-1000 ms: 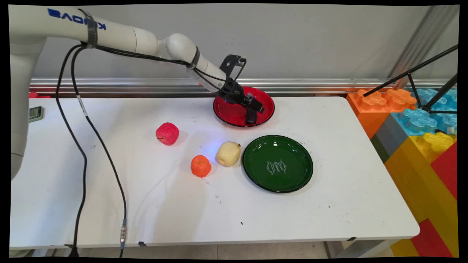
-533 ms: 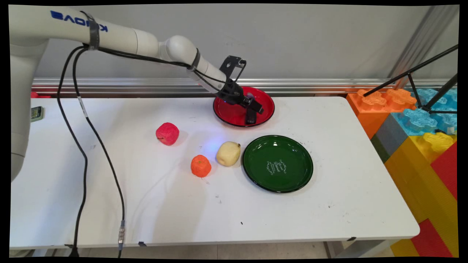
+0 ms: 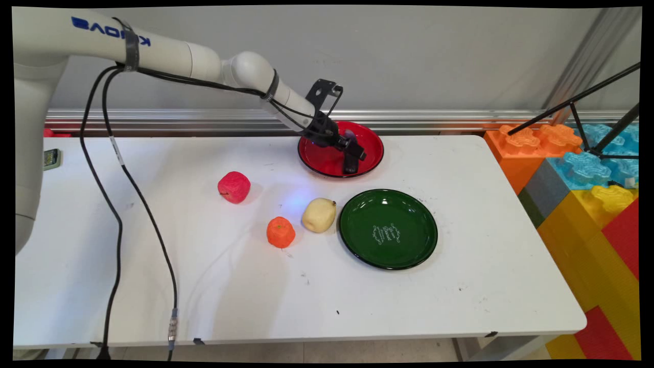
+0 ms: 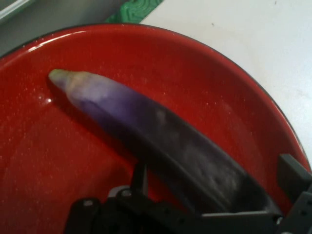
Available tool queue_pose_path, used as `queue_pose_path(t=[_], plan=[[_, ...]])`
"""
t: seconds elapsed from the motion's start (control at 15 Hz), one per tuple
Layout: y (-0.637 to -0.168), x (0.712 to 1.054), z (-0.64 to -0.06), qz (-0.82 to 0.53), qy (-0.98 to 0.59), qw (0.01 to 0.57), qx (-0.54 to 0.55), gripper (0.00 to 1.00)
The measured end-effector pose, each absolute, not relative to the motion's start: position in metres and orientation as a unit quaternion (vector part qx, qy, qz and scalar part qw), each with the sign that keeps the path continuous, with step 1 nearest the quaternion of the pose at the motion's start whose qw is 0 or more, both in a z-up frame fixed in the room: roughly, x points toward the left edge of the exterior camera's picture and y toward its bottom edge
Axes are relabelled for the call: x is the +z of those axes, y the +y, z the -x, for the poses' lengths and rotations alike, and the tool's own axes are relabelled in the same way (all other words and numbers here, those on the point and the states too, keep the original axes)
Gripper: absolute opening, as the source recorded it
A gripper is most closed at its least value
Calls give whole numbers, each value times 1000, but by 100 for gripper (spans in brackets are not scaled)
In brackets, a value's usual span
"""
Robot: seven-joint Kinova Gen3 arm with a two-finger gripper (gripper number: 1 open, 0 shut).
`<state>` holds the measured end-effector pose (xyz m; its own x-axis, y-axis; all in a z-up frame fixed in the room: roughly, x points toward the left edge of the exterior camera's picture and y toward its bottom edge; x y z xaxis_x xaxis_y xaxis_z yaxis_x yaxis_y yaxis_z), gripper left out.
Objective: Pick up the eggplant from the red plate
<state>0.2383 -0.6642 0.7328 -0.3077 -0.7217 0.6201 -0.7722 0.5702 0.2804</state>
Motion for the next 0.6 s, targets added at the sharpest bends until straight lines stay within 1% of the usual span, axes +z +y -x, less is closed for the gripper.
queue_pose_path(t=[0.47,0.53,0.6], plan=[[-665,728,-243,-453,-815,358,43,100],[-665,727,-244,-452,-816,357,44,0],[-665,727,-244,-451,-817,357,46,0]])
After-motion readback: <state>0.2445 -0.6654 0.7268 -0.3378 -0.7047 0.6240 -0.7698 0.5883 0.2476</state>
